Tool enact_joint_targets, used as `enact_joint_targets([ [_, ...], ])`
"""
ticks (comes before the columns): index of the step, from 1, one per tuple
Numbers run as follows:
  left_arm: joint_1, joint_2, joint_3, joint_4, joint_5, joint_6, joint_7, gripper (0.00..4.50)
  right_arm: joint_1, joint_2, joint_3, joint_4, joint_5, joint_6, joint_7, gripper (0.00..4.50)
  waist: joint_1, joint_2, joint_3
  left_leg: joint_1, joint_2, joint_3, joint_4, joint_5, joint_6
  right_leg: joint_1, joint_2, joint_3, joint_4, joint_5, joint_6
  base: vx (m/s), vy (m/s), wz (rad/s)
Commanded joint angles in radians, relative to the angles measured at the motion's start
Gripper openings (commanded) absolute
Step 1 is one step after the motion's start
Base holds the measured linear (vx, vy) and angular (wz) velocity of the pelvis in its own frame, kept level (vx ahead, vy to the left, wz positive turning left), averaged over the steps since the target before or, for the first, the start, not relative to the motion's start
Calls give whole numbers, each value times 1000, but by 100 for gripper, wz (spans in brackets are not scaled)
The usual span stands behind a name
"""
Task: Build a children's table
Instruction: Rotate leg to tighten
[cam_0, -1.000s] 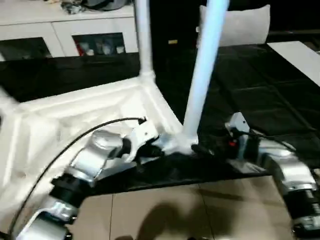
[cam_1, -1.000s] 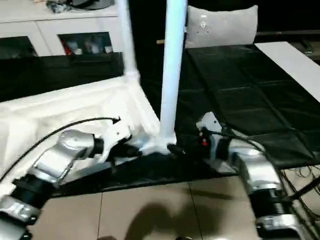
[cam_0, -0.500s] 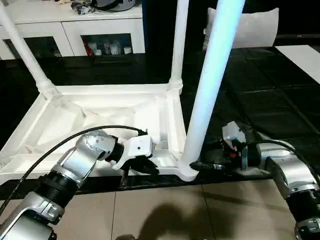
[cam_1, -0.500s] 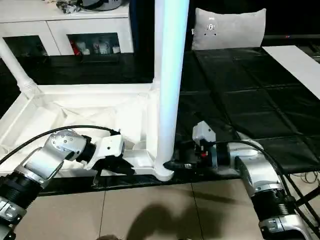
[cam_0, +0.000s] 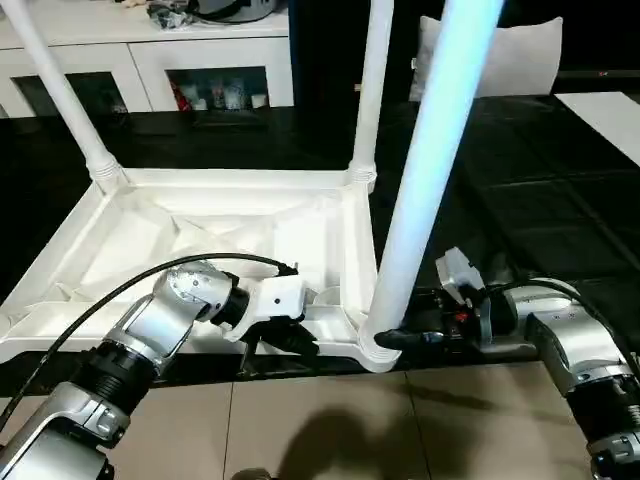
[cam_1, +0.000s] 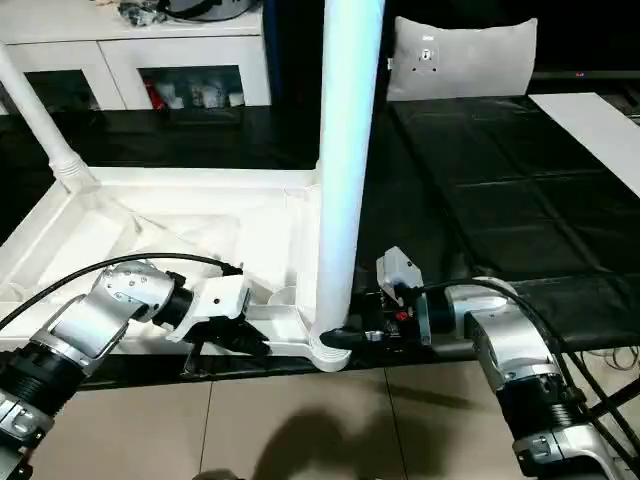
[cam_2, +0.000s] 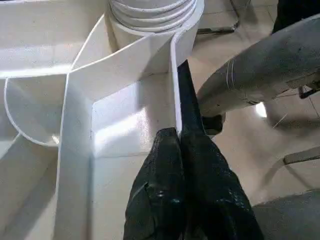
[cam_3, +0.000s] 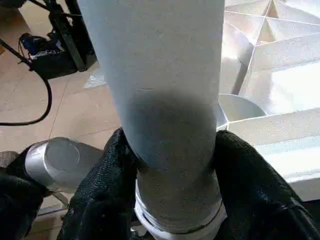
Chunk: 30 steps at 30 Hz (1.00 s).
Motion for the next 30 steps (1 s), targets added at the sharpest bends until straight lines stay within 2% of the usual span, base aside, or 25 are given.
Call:
enact_joint_targets([
  [1,5,-19,-19,-15,-12,37,-22,0,8,15,3,-33,34,38,-13,196,-3,-18,-70,-4,40,-1,-67,-109,89,60,-67,63,-69,-367,-120,0,0,0],
  [2,6,-31,-5,-18,-19,64,5,0,9,32,-3,-35,29,57,-53,196,-4,-23,-70,-5,40,0,-67,-108,89,61,-67,63,-69,-370,-118,0,0,0],
  [4,6,-46,10,-20,-21,95,40,0,7,56,-10,-35,21,85,-109,196,-6,-21,-67,-5,39,-1,-69,-118,81,60,-68,62,-74,-398,-112,0,0,0],
  [6,5,-63,26,-24,-23,131,80,0,-4,91,-17,-22,3,111,-190,196,-16,-22,-62,0,33,1,-70,-149,64,57,-67,58,-86,-473,-84,0,0,0],
  [8,4,-105,62,-34,-29,207,169,0,-31,171,-38,19,-40,142,-372,196,-25,-21,-59,-1,27,-2,-70,-170,47,57,-66,51,-95,-526,-59,0,0,0],
  [9,4,-127,79,-38,-34,242,211,0,-45,206,-49,41,-57,159,-454,196,-38,-21,-57,1,26,-2,-69,-185,31,54,-64,47,-98,-549,-49,0,0,0],
  [10,3,-159,105,-41,-38,283,273,0,-63,251,-71,66,-61,197,-549,196,-56,-20,-54,-4,21,-8,-69,-211,19,59,-64,35,-106,-586,-29,0,0,0],
  [11,2,-165,109,-42,-38,290,284,0,-65,259,-75,69,-61,205,-564,196,-64,-14,-55,-4,20,-11,-67,-224,13,62,-65,30,-107,-595,-22,0,0,0],
  [12,2,-208,137,-48,-42,339,355,0,-82,307,-95,93,-75,229,-671,196,-78,-14,-55,0,18,-12,-65,-247,16,57,-64,26,-118,-609,-2,0,0,0],
  [13,2,-215,141,-49,-42,347,367,0,-84,315,-98,97,-79,232,-690,196,-92,-15,-55,1,17,-12,-63,-259,20,56,-62,23,-121,-599,-5,0,0,0],
  [14,2,-220,144,-50,-41,353,375,0,-86,320,-100,100,-82,234,-704,196,-99,-17,-57,-4,17,-15,-64,-259,22,61,-63,22,-120,-591,-4,0,0,0],
  [15,1,-250,157,-47,-33,373,430,0,-103,355,-122,130,-89,248,-793,196,-106,-7,-59,-8,21,-19,-68,-253,29,66,-65,24,-116,-560,-11,0,0,0],
  [16,0,-270,165,-42,-30,380,465,0,-111,370,-131,153,-93,224,-829,196,-118,-7,-61,-11,23,-21,-69,-258,35,67,-65,23,-116,-529,-24,0,0,0],
  [17,0,-283,171,-41,-28,385,488,0,-116,381,-135,166,-96,206,-851,196,-122,-5,-61,-10,24,-21,-69,-262,36,66,-65,25,-115,-516,-31,0,0,0],
  [18,-3,-299,178,-42,-26,394,511,0,-117,389,-136,173,-106,172,-862,196,-126,-10,-62,-5,19,-17,-65,-262,45,61,-65,27,-117,-508,-44,0,0,0],
  [19,-4,-308,182,-43,-25,399,524,0,-117,393,-137,175,-112,154,-868,252,-125,-13,-61,-4,16,-12,-62,-251,55,58,-66,29,-118,-512,-50,0,0,0],
  [20,-4,-316,184,-50,-18,411,534,0,-116,405,-149,171,-108,147,-869,266,-122,-13,-62,-5,14,-12,-62,-238,60,60,-66,31,-117,-508,-53,0,0,0],
  [21,-4,-318,184,-54,-14,414,537,0,-115,410,-156,165,-102,146,-864,266,-120,-17,-64,-11,16,-12,-64,-213,71,66,-66,33,-110,-488,-57,0,0,0],
  [23,-4,-318,180,-62,-3,420,541,0,-106,412,-161,143,-92,149,-848,284,-112,-15,-66,-8,23,-12,-66,-180,82,62,-66,40,-103,-439,-77,0,0,0],
  [25,-1,-300,172,-63,0,405,524,0,-87,385,-146,115,-96,129,-809,309,-101,-12,-69,-11,29,-12,-67,-139,91,66,-65,46,-89,-363,-105,0,0,0],
  [28,5,-261,161,-57,10,359,502,0,-58,340,-135,78,-84,106,-744,321,-90,-11,-74,-13,32,-12,-66,-100,106,69,-67,51,-76,-298,-127,0,0,0],
  [30,8,-245,163,-53,11,341,491,0,-43,317,-137,59,-73,96,-706,350,-83,-9,-75,-13,31,-10,-64,-82,114,69,-64,53,-73,-259,-140,0,0,0],
])
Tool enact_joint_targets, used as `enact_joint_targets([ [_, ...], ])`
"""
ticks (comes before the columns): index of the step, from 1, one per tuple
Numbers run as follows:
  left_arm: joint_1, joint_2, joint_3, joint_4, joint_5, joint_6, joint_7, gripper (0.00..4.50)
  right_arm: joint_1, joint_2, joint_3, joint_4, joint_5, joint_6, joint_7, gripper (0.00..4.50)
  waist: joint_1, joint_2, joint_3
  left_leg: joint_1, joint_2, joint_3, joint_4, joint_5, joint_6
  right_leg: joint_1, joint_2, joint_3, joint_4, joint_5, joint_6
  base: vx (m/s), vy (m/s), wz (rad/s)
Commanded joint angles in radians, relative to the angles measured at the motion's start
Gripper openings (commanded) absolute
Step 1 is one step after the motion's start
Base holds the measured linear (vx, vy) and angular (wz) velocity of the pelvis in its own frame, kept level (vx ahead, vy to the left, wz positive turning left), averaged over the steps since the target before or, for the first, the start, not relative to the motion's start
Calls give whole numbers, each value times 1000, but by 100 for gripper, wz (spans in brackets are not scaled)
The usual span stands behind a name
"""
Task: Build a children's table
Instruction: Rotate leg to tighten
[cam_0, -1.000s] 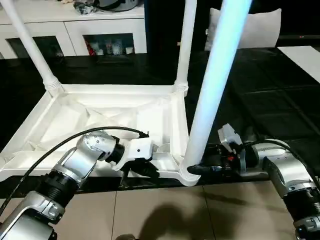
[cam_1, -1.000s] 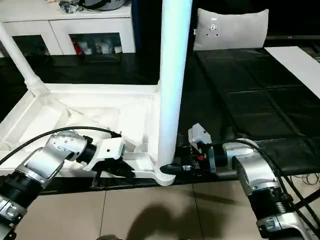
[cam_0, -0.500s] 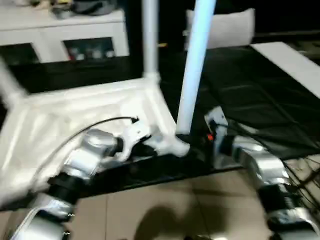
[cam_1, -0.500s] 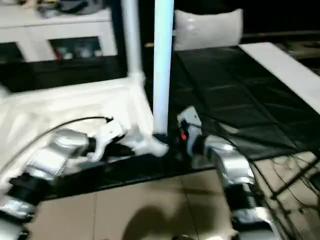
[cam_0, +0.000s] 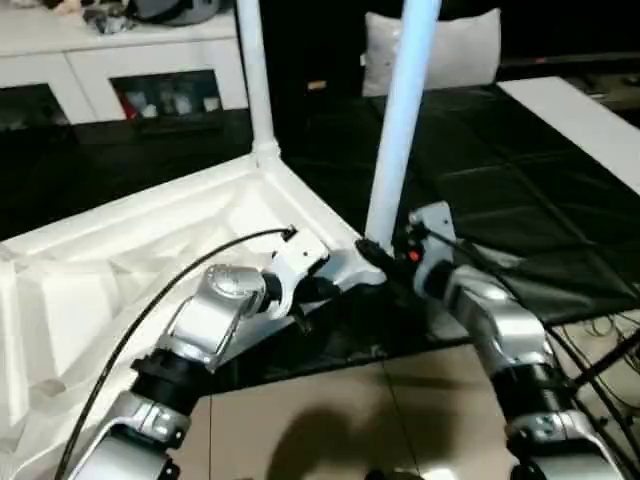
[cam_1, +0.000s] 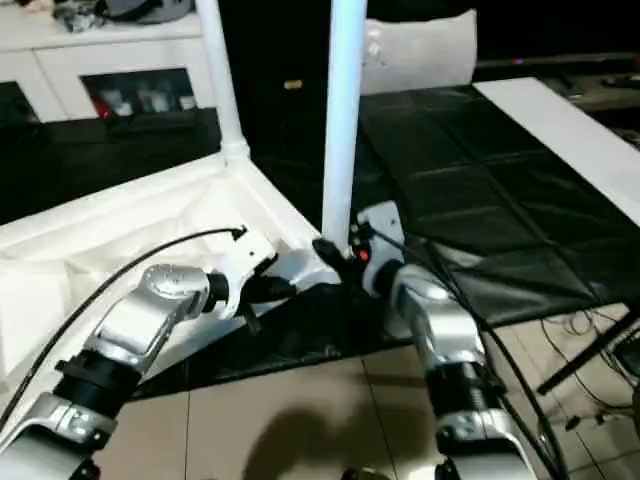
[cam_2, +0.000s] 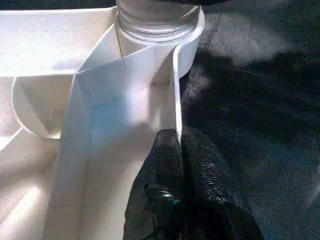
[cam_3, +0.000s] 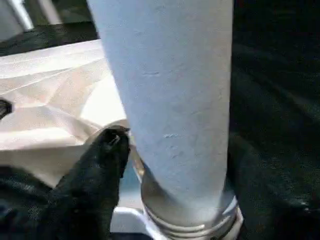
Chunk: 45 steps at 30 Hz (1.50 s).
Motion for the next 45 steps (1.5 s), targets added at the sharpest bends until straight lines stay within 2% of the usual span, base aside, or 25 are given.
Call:
enact_joint_targets([
  [1,-1,28,-8,-22,-7,-57,-47,0,36,-26,35,-38,21,-12,102,357,11,-2,-75,-9,33,-3,-58,-79,117,71,-67,63,-54,-245,-146,0,0,0],
  [4,1,82,-35,-8,3,-100,-121,0,53,-102,42,-62,23,-23,214,375,19,-5,-71,-7,35,-2,-60,-110,118,71,-64,62,-57,-276,-143,0,0,0],
  [6,-1,92,-37,-4,1,-109,-140,0,54,-119,45,-64,22,-24,236,392,23,-4,-68,-4,35,0,-62,-132,105,69,-66,62,-63,-320,-134,0,0,0],
  [9,-7,138,-64,7,4,-155,-211,0,48,-180,56,-69,31,-20,316,422,28,-10,-67,-3,34,0,-65,-151,94,69,-66,63,-67,-362,-120,0,0,0],
  [10,-8,152,-75,11,4,-172,-234,0,47,-200,65,-72,34,-22,347,435,32,-10,-66,2,35,1,-64,-159,91,65,-66,65,-69,-376,-117,0,0,0],
  [11,-9,174,-95,18,9,-211,-276,0,45,-235,88,-73,28,-37,402,445,32,-11,-66,0,34,2,-64,-159,91,66,-66,65,-69,-379,-115,0,0,0],
  [15,-8,227,-140,14,6,-301,-401,0,48,-299,129,-99,50,-40,570,445,43,-13,-67,-1,34,3,-62,-156,104,66,-66,64,-68,-387,-113,0,0,0],
  [16,-8,243,-155,10,7,-321,-434,0,48,-309,134,-104,56,-47,606,413,46,-13,-68,-4,37,3,-63,-149,108,67,-66,66,-64,-380,-111,0,0,0],
  [19,-13,265,-175,18,22,-358,-472,0,35,-317,145,-86,56,-69,646,404,62,-12,-69,3,41,4,-62,-140,102,60,-67,68,-62,-370,-124,0,0,0],
  [21,-16,280,-190,20,29,-377,-500,0,28,-320,157,-76,58,-78,674,374,67,-11,-69,3,43,4,-64,-137,96,60,-67,69,-59,-359,-132,0,0,0],
  [25,-12,292,-204,10,20,-396,-538,0,27,-326,181,-77,72,-79,720,366,78,-12,-71,2,43,4,-64,-136,87,62,-69,71,-56,-348,-135,0,0,0],
  [27,-10,292,-206,4,15,-398,-549,0,31,-328,189,-87,75,-73,744,327,81,-14,-71,1,43,4,-64,-136,85,64,-70,70,-55,-354,-132,0,0,0],
  [30,-7,294,-211,-5,12,-401,-561,0,38,-328,194,-96,80,-68,774,315,81,-15,-69,0,41,5,-64,-142,83,63,-70,70,-59,-383,-122,0,0,0],
  [31,-7,294,-212,-5,12,-402,-561,0,38,-328,195,-95,81,-68,776,287,82,-16,-69,1,40,5,-64,-144,81,62,-69,70,-59,-393,-118,0,0,0],
  [35,-6,297,-213,-4,9,-408,-570,0,37,-327,196,-90,89,-69,790,268,81,-16,-68,2,39,4,-64,-153,75,61,-68,68,-64,-423,-104,0,0,0],
  [36,-6,296,-213,-3,9,-408,-570,0,37,-326,196,-90,89,-68,790,251,81,-16,-68,2,40,4,-64,-151,74,61,-69,68,-65,-428,-101,0,0,0],
  [39,-7,292,-214,1,8,-410,-570,0,35,-319,198,-85,98,-61,796,237,81,-17,-69,1,39,4,-63,-147,75,61,-68,67,-64,-426,-100,0,0,0],
  [41,-4,289,-214,0,6,-407,-569,0,38,-316,199,-87,103,-54,800,203,81,-18,-70,1,39,4,-62,-141,76,61,-67,68,-63,-419,-101,0,0,0],
  [44,-2,286,-214,-2,4,-404,-568,0,41,-313,200,-89,108,-46,806,199,81,-17,-70,0,40,3,-63,-136,76,61,-68,68,-61,-412,-103,0,0,0],
  [45,4,282,-211,-6,-4,-393,-567,0,48,-311,202,-94,114,-36,811,196,80,-24,-70,1,40,5,-63,-136,77,61,-68,68,-61,-414,-103,0,0,0],
])
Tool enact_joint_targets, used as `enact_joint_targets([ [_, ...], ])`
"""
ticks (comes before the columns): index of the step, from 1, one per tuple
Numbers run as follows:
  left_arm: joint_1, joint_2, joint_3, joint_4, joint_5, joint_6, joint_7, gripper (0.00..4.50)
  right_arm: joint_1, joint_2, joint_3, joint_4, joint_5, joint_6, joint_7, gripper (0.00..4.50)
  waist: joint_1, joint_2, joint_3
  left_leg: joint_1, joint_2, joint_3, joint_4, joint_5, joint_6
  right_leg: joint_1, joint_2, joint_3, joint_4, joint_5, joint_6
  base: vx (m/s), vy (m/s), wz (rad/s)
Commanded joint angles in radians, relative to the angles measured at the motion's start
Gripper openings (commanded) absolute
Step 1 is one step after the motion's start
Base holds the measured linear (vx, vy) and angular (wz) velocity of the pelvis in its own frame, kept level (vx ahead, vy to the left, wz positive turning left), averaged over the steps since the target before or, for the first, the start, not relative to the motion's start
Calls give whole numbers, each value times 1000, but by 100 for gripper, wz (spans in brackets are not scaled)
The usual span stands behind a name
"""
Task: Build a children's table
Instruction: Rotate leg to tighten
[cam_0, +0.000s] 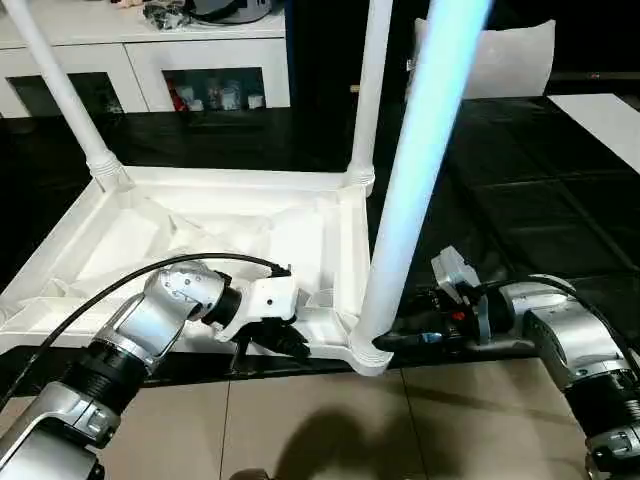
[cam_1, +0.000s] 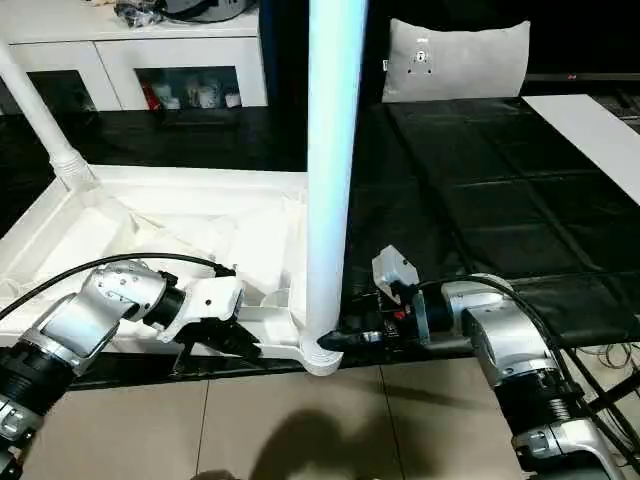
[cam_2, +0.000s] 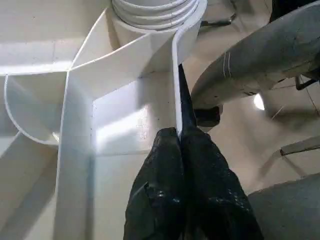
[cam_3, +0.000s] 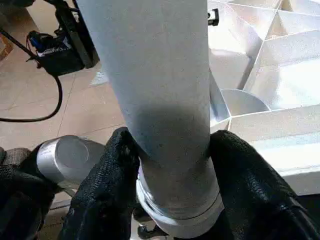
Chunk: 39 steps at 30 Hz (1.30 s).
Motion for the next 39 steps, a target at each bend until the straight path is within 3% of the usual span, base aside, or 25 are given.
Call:
enact_joint_targets([
  [1,17,-10,-38,-27,0,6,-31,0,12,5,10,-22,31,25,31,194,-1,-17,-68,-3,40,-1,-68,-133,82,60,-68,60,-71,-420,-103,0,0,0],
  [6,35,-26,-24,-52,-15,59,-1,0,34,14,6,-47,54,55,18,193,-5,-23,-66,-1,42,-1,-71,-150,77,58,-67,60,-75,-441,-95,0,0,0],
  [9,53,-69,4,-94,-32,163,75,0,52,57,-14,-82,61,95,-77,193,-9,-23,-62,3,40,-1,-73,-180,60,56,-67,58,-81,-479,-83,0,0,0],
  [14,67,-155,44,-142,-40,300,215,0,66,138,-37,-100,29,144,-270,193,-27,-26,-57,7,25,-2,-66,-222,36,52,-65,41,-106,-602,-23,0,0,0],
  [16,69,-191,62,-152,-43,343,265,0,59,171,-46,-79,2,149,-351,193,-49,-24,-54,-1,19,-7,-63,-249,33,57,-61,24,-119,-644,16,0,0,0],
  [18,64,-226,77,-150,-38,377,314,0,47,202,-53,-48,-28,149,-433,193,-59,-22,-56,4,18,-9,-62,-269,38,55,-61,19,-125,-646,28,0,0,0],
  [19,58,-260,93,-145,-32,408,364,0,35,233,-62,-20,-51,154,-508,193,-73,-21,-55,-2,18,-11,-62,-272,41,59,-61,15,-127,-634,27,0,0,0],
  [21,40,-326,124,-127,-22,456,462,0,-2,302,-90,49,-86,166,-674,193,-106,-13,-52,3,22,-18,-59,-331,32,58,-59,-8,-140,-649,34,0,0,0],
  [22,30,-359,139,-116,-18,475,511,0,-28,340,-109,95,-100,177,-769,193,-114,-6,-50,8,25,-21,-60,-359,32,59,-59,-17,-146,-649,35,0,0,0],
  [23,18,-400,160,-106,-5,501,579,0,-66,393,-142,163,-115,187,-904,193,-137,1,-48,1,41,-33,-69,-415,26,74,-59,-29,-144,-619,42,0,0,0],
  [24,16,-405,164,-104,-2,503,591,0,-73,402,-149,177,-115,183,-923,193,-147,15,-46,1,69,-47,-91,-507,23,88,-58,-26,-122,-558,34,0,0,0],
  [25,8,-420,172,-96,7,508,623,0,-94,428,-172,217,-107,158,-962,227,-152,16,-46,-13,97,-64,-121,-592,16,107,-63,1,-66,-461,18,0,0,0],
  [26,-1,-429,174,-87,16,505,646,0,-113,454,-184,250,-98,107,-968,248,-151,13,-45,-8,100,-63,-129,-625,9,102,-63,15,-55,-430,7,0,0,0],
  [27,-1,-429,174,-87,16,505,646,0,-113,454,-184,250,-98,107,-968,261,-158,-6,-42,20,58,-40,-98,-619,0,66,-73,17,-102,-536,-1,0,0,0],
  [28,-7,-426,171,-85,23,496,650,0,-121,463,-189,263,-103,66,-981,261,-161,-17,-42,37,20,-26,-64,-552,1,44,-82,1,-139,-654,12,68,-33,8],
  [29,-9,-419,167,-86,29,491,647,0,-123,467,-193,265,-108,46,-983,268,-158,-22,-42,39,-14,-8,-23,-411,21,36,-98,-27,-174,-796,49,68,-33,8],
  [30,-10,-403,165,-84,38,480,641,0,-115,464,-196,250,-110,22,-964,282,-152,-19,-51,16,-6,-11,-32,-338,41,61,-96,-31,-164,-756,65,0,0,0],
  [31,-9,-389,164,-81,45,470,634,0,-106,456,-196,232,-111,6,-938,298,-145,-9,-55,3,10,-21,-48,-321,43,68,-86,-28,-152,-679,61,0,0,0],
  [32,-8,-377,163,-76,51,459,628,0,-96,447,-192,217,-111,-3,-916,306,-142,-1,-57,5,17,-23,-53,-318,44,66,-83,-25,-147,-633,47,54,-31,6],
  [33,-7,-363,161,-72,55,450,619,0,-84,433,-187,199,-110,-8,-892,307,-135,-1,-60,3,26,-23,-60,-304,47,64,-78,-16,-135,-545,8,0,0,0],
  [34,-5,-346,160,-65,59,440,608,0,-64,407,-180,172,-108,-15,-851,308,-128,-1,-60,-7,32,-26,-67,-292,51,72,-75,-11,-121,-488,-14,0,0,0],
  [35,-5,-338,159,-61,61,436,605,0,-56,395,-175,164,-107,-24,-834,315,-126,7,-61,-9,36,-27,-70,-285,54,75,-75,-7,-115,-461,-26,0,0,0],
  [36,-4,-326,157,-57,62,426,596,0,-44,376,-172,151,-104,-29,-807,328,-120,2,-65,-12,39,-27,-70,-262,57,76,-76,1,-106,-415,-46,0,0,0],
  [38,-2,-303,152,-49,61,412,575,0,-23,336,-174,129,-92,-42,-753,349,-109,4,-68,-11,40,-24,-70,-217,67,76,-76,11,-94,-358,-81,52,8,3],
  [39,-1,-282,146,-43,61,397,550,0,-6,301,-175,107,-82,-51,-707,352,-101,15,-70,-12,43,-24,-69,-181,73,78,-77,16,-83,-305,-103,0,0,0],
])
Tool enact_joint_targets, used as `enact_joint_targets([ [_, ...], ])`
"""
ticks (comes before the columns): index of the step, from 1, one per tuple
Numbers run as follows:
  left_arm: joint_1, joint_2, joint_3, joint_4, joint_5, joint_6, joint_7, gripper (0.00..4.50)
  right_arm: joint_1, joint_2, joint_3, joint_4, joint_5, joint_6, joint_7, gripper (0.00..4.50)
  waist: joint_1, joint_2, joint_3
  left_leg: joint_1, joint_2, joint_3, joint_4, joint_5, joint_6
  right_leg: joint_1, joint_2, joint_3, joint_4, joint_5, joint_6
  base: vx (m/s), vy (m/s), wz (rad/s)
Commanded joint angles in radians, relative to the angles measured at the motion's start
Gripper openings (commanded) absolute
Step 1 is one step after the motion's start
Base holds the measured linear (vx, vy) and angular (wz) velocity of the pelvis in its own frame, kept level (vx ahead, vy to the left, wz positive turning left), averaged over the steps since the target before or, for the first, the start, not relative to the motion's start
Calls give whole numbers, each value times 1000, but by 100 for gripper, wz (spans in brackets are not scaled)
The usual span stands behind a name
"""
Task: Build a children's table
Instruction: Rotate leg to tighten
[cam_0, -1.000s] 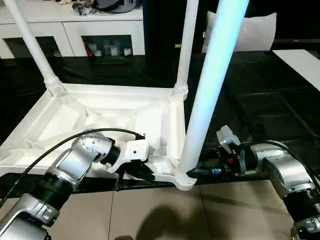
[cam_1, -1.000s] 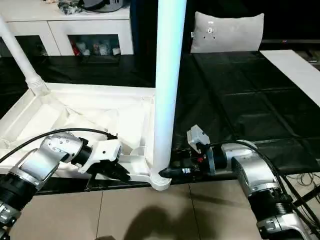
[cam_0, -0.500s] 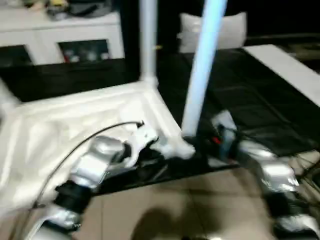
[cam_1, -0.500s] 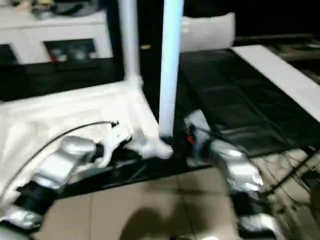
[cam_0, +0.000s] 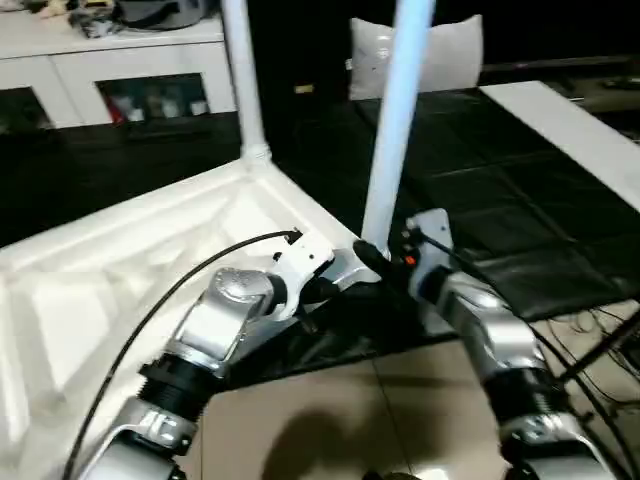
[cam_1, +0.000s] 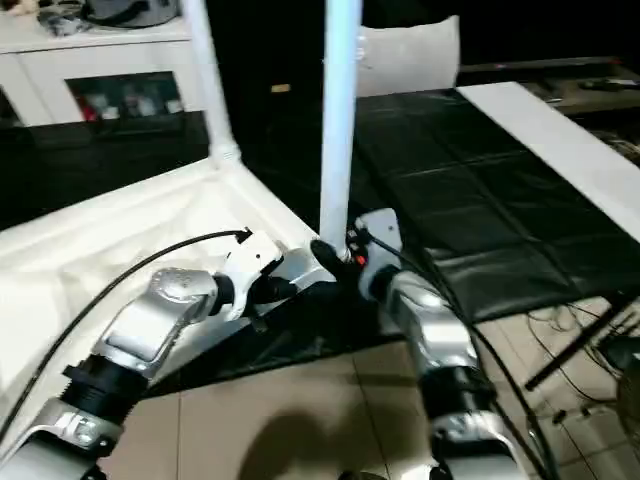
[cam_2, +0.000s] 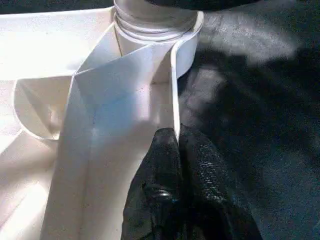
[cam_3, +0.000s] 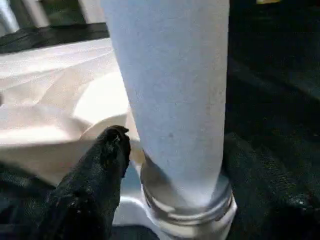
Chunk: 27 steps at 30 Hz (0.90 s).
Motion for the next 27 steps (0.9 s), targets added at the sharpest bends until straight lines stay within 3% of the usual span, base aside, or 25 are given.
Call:
enact_joint_targets([
  [1,-17,46,-25,7,3,-45,-66,0,36,-60,21,-49,36,-16,124,361,13,11,-72,-10,33,-6,-68,-149,89,62,-66,73,-51,-256,-112,53,6,1],
  [5,-15,96,-54,18,3,-93,-138,0,58,-132,13,-97,67,-16,231,393,36,7,-78,-13,32,-1,-60,-58,123,66,-69,83,-28,-142,-161,26,1,1],
  [7,-14,116,-66,22,1,-115,-172,0,65,-159,15,-114,72,-17,273,410,43,3,-78,-17,27,2,-56,-41,134,66,-66,85,-24,-137,-160,0,0,0],
  [11,-13,195,-115,39,0,-212,-314,0,75,-254,43,-165,98,5,427,410,64,-2,-71,-11,28,9,-59,-75,125,61,-64,85,-37,-256,-123,0,0,0],
  [13,-16,250,-157,56,2,-330,-427,0,66,-304,70,-177,119,10,538,410,71,0,-68,-7,30,9,-62,-117,115,58,-62,85,-42,-315,-103,0,0,0],
  [20,-35,296,-204,52,2,-411,-549,0,31,-335,127,-161,106,-19,667,351,94,-6,-60,12,29,17,-69,-181,76,42,-59,96,-57,-458,-76,0,0,0],
  [23,-46,299,-221,54,-10,-452,-598,0,15,-332,165,-154,97,-27,711,330,98,-7,-64,8,31,17,-70,-170,75,45,-58,101,-49,-430,-81,0,0,0],
  [24,-49,297,-225,57,-11,-463,-606,0,14,-331,175,-154,100,-23,722,317,100,-14,-65,8,31,18,-70,-159,76,44,-58,104,-47,-417,-85,0,0,0],
  [26,-54,293,-228,65,-12,-478,-617,0,12,-327,187,-152,104,-16,740,295,106,-10,-67,10,32,19,-69,-146,77,43,-59,106,-44,-402,-93,0,0,0],
  [27,-56,290,-228,67,-12,-481,-621,0,12,-325,190,-151,104,-14,746,291,108,-14,-67,9,33,20,-69,-139,79,43,-58,107,-41,-390,-97,0,0,0],
])
